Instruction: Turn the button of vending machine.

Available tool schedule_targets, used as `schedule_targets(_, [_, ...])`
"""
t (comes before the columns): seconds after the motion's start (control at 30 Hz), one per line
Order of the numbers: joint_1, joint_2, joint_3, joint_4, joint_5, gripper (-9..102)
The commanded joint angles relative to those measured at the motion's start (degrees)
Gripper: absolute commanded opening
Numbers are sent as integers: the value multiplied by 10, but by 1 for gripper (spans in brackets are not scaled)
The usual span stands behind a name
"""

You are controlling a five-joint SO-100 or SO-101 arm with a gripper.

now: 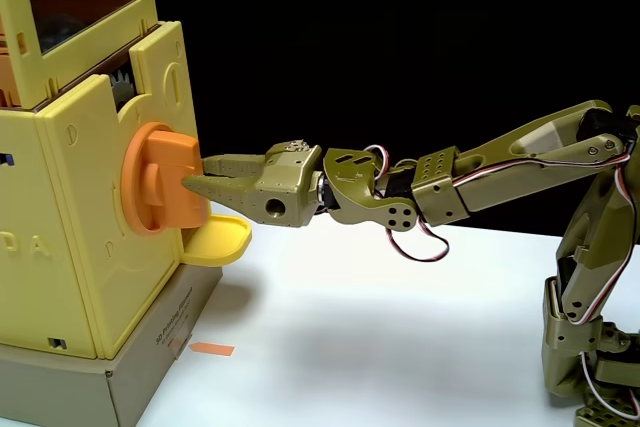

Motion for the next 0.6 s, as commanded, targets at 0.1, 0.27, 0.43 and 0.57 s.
schedule_targets(0.1, [-7, 55, 44, -14, -23, 23])
schedule_targets(0.27, [-1, 137, 121, -4, -228, 23])
schedule_targets(0.43, [2, 279, 176, 124, -671, 33])
schedule_targets(0.57, [-4, 385, 209, 236, -1017, 41])
